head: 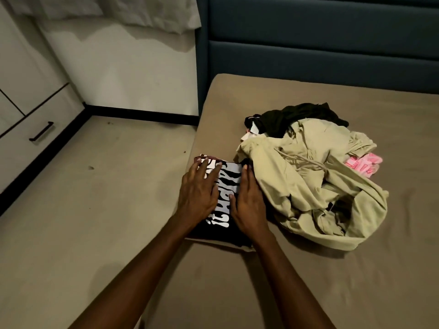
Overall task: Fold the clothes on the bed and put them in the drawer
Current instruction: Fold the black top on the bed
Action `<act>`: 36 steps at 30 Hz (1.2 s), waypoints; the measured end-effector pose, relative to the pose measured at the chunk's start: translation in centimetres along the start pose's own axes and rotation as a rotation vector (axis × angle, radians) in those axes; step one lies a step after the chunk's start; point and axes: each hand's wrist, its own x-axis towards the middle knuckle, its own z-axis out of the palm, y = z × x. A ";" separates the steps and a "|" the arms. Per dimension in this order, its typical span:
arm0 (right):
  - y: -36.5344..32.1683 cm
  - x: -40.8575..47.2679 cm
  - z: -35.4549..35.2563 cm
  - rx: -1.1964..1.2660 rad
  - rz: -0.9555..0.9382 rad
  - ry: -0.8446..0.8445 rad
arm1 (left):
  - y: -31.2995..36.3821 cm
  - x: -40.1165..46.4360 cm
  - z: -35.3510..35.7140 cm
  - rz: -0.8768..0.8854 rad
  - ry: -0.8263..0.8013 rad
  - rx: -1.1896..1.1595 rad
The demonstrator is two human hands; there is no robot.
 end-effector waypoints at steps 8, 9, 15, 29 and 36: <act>2.1 0.3 -0.3 0.291 0.045 -0.209 | -1.3 -0.7 3.9 -0.093 -0.309 0.133; 2.2 0.3 -0.8 0.276 0.016 -0.192 | -1.3 -0.5 3.6 -0.097 -0.323 0.164; 3.5 -0.5 -4.7 -0.392 -0.103 0.230 | 2.1 -0.1 2.1 -0.014 -0.182 0.281; 11.7 -9.0 -16.5 0.572 0.727 0.974 | 21.2 -0.9 2.4 -0.581 -0.494 -1.336; 7.4 -21.9 -17.8 0.815 0.606 0.519 | 26.2 -1.4 2.4 -0.350 -0.760 -1.640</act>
